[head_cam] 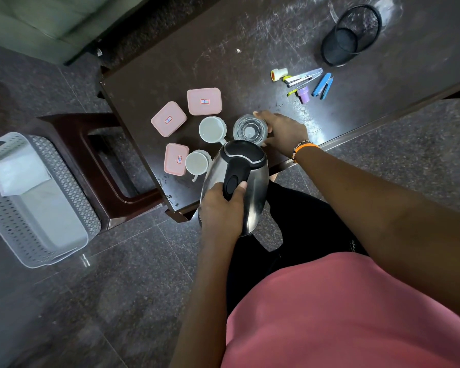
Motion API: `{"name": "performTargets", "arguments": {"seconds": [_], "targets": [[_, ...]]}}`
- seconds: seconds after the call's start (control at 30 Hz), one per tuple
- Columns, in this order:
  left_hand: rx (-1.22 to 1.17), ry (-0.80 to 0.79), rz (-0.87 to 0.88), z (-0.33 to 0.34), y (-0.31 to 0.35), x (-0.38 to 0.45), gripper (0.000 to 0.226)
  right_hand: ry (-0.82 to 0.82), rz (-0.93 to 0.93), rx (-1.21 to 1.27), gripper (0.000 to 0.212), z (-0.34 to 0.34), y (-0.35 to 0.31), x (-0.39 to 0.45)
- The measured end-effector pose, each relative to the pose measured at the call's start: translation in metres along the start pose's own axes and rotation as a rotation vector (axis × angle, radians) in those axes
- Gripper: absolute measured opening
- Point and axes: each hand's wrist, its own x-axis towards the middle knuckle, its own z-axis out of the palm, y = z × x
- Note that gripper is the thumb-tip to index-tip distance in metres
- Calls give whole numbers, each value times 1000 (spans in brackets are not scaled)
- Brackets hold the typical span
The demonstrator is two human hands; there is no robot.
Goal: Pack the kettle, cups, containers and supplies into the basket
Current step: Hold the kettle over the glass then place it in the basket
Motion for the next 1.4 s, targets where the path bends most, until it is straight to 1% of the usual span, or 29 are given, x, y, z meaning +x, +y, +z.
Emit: {"name": "performTargets", "arguments": {"seconds": [0.27,0.43,0.57,0.67,0.87,1.13,1.4], "targets": [[16,-4,-3,1,1,0,31,-10,-2,10,64,0,0,1],[20,0,25,4,3,-1,29,-14,6,7,66,0,1,1],[-30,5,-13,5,3,-1,27,-15,8,-1,66,0,2,2],[-56,2,-40,4,3,-1,30,-14,9,2,65,1,2,2],[-36,-7,-27,3,6,-2,29,-12,5,9,65,0,2,2],[-17,17,-68,-1,3,0,28,-9,9,23,62,-1,1,2],[-9,14,-53,-2,3,2,26,-18,32,31,63,-2,-1,1]]}}
